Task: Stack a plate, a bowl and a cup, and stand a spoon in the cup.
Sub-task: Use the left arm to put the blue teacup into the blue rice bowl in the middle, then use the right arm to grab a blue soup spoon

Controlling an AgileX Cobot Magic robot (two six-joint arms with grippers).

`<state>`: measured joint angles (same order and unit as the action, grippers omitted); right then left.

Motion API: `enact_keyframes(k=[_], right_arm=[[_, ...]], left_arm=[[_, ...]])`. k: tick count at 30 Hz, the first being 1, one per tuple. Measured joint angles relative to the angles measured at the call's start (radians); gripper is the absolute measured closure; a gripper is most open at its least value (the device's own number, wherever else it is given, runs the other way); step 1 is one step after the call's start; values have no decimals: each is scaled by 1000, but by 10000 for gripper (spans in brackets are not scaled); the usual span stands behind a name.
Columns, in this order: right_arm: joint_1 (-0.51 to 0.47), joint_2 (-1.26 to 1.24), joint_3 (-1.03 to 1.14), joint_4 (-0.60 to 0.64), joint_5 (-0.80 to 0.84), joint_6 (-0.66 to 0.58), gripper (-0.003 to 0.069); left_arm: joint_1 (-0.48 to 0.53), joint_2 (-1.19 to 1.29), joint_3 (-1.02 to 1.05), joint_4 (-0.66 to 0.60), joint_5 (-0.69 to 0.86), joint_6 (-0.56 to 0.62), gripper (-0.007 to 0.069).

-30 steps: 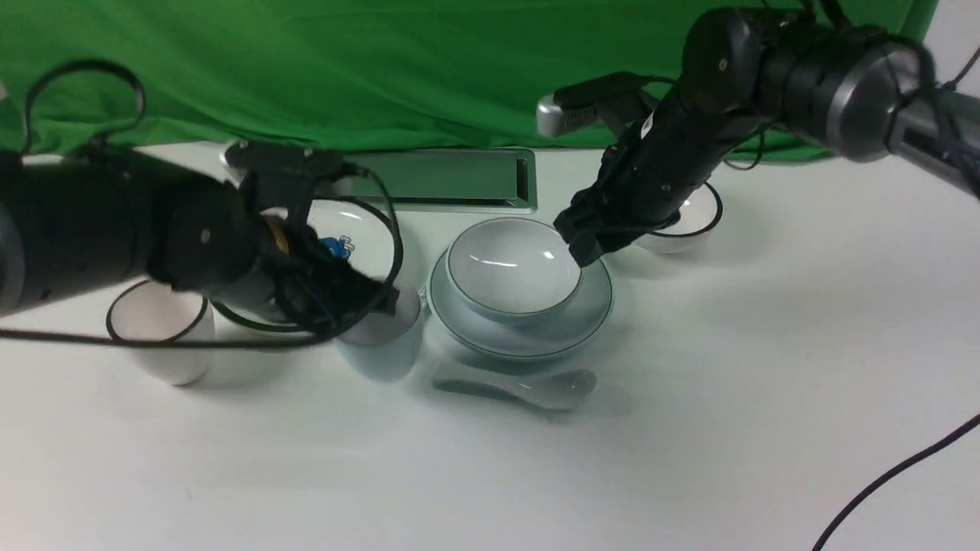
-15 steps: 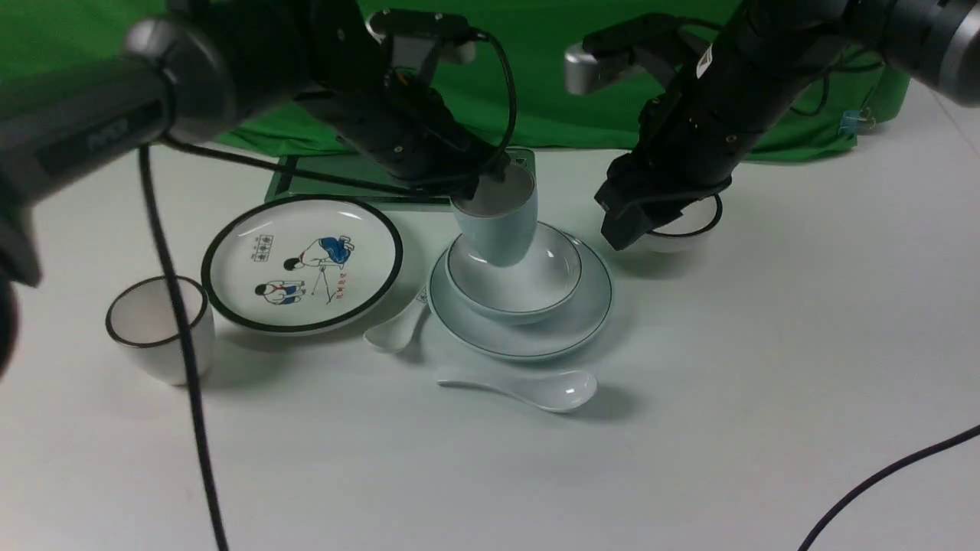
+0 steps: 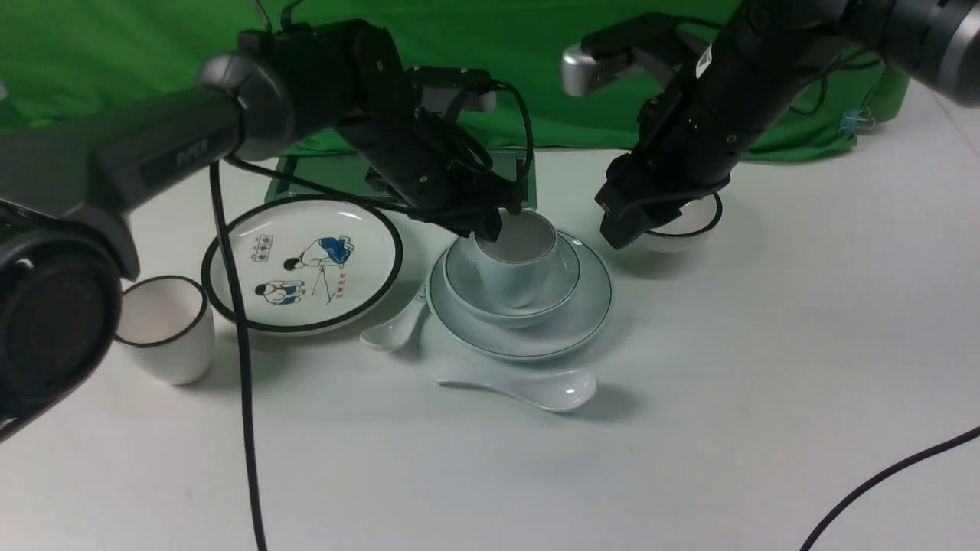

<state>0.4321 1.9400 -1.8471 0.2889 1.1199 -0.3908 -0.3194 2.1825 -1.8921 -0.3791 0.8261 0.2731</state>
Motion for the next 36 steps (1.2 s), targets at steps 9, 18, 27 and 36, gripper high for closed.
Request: enact_keyframes(k=[9, 18, 27, 36], right_arm=[[91, -1, 0, 45, 72, 0, 162], [218, 21, 0, 47, 58, -168, 140], [253, 219, 0, 34, -74, -257, 140], [253, 297, -1, -8, -227, -311, 140]], left_arm=[[16, -250, -28, 217, 180, -3, 250], [286, -682, 389, 163, 192, -29, 538], [460, -1199, 1036, 42, -116, -28, 653], [459, -1351, 1232, 19, -306, -14, 654]])
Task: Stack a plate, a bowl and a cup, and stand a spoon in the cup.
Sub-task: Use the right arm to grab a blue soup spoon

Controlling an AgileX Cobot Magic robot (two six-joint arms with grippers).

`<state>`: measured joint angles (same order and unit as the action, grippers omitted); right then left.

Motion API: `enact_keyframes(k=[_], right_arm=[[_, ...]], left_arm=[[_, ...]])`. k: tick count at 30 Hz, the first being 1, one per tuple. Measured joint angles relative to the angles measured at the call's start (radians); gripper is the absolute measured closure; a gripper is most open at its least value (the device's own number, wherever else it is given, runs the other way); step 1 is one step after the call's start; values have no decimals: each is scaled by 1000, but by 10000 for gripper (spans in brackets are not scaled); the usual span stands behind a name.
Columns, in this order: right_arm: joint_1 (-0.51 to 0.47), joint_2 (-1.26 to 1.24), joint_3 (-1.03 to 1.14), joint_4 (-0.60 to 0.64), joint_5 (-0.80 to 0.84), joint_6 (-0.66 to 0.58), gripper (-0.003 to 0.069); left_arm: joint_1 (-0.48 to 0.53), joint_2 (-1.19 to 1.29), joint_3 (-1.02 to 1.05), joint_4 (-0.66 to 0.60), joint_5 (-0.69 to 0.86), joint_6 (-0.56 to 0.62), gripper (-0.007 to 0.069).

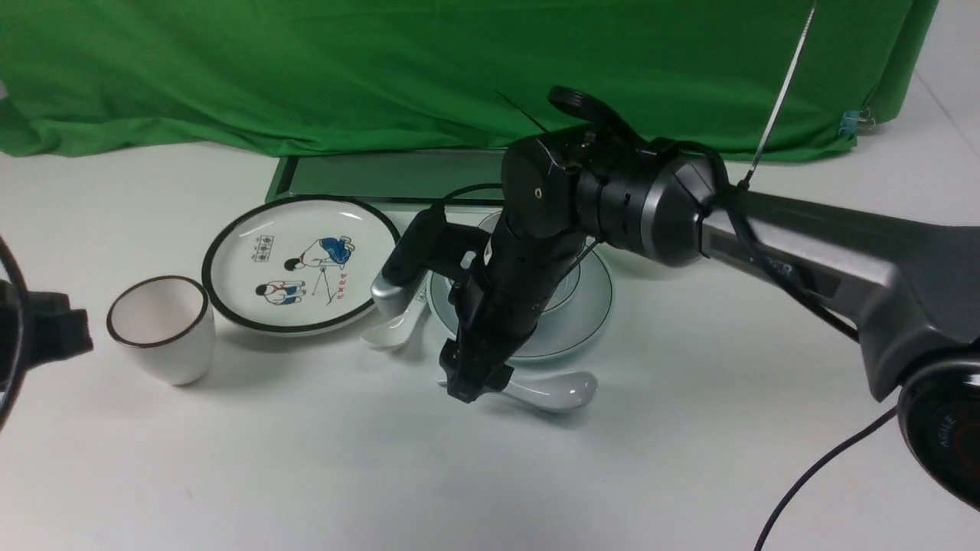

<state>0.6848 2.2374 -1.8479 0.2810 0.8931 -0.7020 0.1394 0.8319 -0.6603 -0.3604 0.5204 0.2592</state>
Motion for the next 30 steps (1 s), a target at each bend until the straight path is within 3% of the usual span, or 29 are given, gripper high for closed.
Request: enact_keyframes(k=[5, 8, 12, 17, 20, 30], right_arm=[[0, 15, -1, -14, -35, -2, 176], [0, 17, -6, -20, -41, -2, 293], [0, 18, -7, -17, -40, -2, 340], [0, 18, -10, -9, -33, 0, 290], [0, 25, -40, 0, 15, 8, 219], [3, 28, -161, 56, 106, 138, 197]], left_arm=[[0, 6, 2, -3, -55, 1, 654], [0, 6, 2, -7, -65, 1, 654], [0, 6, 2, -8, -66, 1, 654], [0, 6, 2, -8, -67, 1, 654], [0, 6, 2, -8, -68, 1, 654], [0, 6, 2, -23, -71, 1, 654]])
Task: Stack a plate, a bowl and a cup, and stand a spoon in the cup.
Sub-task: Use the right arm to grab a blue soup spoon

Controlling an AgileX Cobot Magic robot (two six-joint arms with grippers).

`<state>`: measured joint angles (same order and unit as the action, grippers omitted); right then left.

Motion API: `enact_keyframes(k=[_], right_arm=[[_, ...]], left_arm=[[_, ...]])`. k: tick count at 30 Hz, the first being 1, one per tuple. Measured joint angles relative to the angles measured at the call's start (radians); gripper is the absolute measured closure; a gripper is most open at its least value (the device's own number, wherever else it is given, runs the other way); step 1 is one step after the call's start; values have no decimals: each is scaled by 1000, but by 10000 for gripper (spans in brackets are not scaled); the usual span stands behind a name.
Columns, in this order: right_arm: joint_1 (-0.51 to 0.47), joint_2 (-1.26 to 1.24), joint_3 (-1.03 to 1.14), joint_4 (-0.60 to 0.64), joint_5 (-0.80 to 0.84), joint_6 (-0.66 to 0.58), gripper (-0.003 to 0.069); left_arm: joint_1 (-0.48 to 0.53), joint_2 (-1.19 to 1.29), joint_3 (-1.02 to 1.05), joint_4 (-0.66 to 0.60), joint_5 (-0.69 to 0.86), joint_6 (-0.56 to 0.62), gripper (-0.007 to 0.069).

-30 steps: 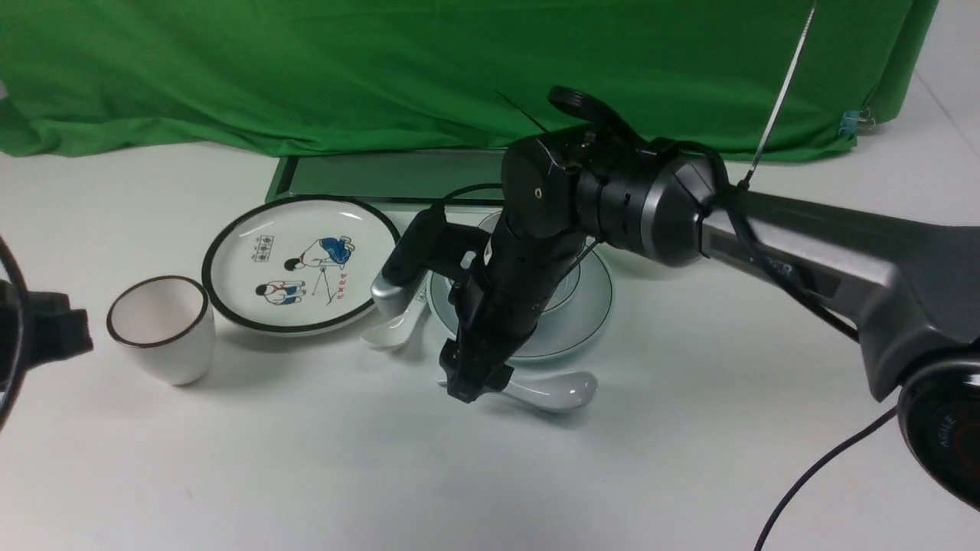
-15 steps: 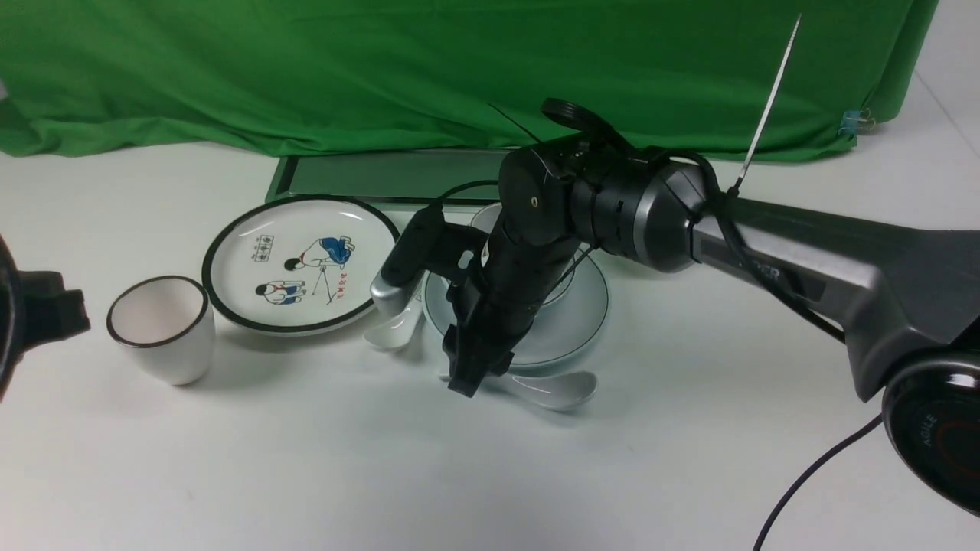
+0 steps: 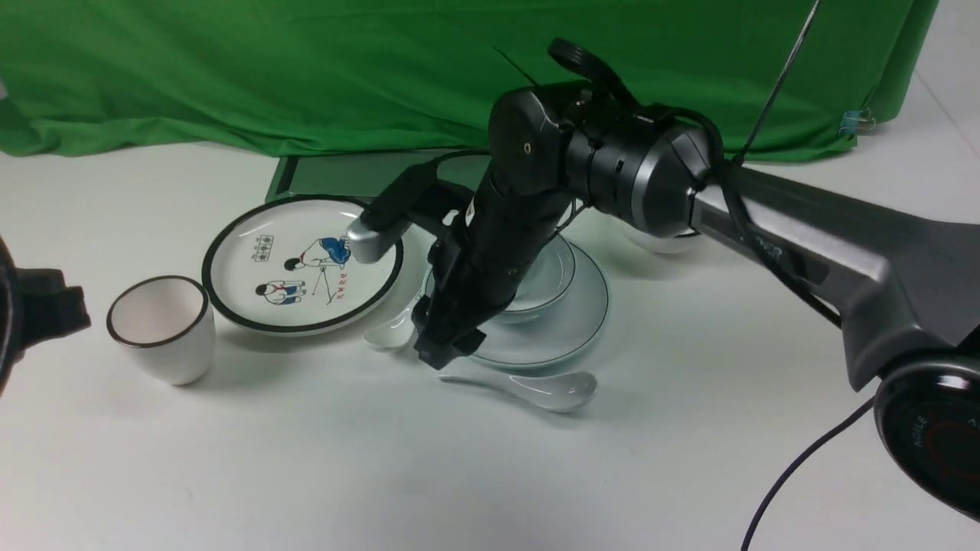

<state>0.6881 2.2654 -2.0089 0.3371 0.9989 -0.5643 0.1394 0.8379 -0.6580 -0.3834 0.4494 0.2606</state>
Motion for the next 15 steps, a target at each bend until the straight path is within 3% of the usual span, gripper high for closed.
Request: enact_keyframes(k=[11, 15], right_arm=[[24, 51, 0, 22, -68, -33, 197], [26, 71, 0, -37, -56, -32, 197]], left_arm=[[0, 0, 7, -8, -12, 3, 654], [0, 0, 7, -8, -11, 3, 654]])
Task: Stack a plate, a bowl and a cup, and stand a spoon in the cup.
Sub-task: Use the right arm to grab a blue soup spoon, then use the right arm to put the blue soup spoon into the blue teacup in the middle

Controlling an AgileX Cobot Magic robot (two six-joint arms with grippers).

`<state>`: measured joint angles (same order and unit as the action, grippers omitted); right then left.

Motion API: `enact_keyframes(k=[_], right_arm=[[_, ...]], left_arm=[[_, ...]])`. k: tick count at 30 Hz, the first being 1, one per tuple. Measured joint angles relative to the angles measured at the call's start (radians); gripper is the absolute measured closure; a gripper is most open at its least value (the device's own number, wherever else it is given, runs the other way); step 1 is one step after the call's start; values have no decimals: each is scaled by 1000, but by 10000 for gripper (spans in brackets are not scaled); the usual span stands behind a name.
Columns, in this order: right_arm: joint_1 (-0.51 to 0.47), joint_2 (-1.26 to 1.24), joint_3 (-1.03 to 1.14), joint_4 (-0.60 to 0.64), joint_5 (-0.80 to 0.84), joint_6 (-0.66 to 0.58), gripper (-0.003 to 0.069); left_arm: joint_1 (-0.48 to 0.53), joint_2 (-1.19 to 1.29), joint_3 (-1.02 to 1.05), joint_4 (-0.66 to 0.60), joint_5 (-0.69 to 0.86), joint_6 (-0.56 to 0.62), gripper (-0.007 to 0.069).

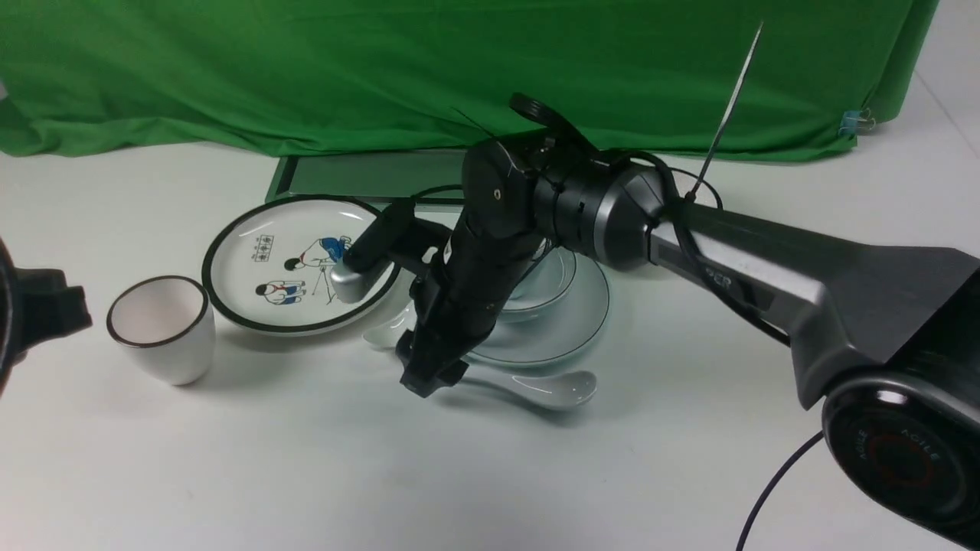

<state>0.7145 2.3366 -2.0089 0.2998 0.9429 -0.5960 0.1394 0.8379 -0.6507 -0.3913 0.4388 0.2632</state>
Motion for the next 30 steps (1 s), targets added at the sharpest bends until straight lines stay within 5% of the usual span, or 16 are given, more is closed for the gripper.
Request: enact_keyframes(k=[10, 15, 17, 25, 30], right_arm=[[0, 0, 0, -99, 113, -2, 242], [0, 0, 0, -101, 94, -3, 463], [0, 0, 0, -94, 92, -1, 489], [0, -71, 2, 31, 102, -11, 487], [-9, -215, 2, 60, -108, -81, 487]], left_arm=[[0, 0, 0, 0, 4, 0, 654], [0, 0, 0, -15, 6, 0, 654], [0, 0, 0, -18, 7, 0, 654], [0, 0, 0, -20, 7, 0, 654], [0, 0, 0, -23, 11, 0, 654]])
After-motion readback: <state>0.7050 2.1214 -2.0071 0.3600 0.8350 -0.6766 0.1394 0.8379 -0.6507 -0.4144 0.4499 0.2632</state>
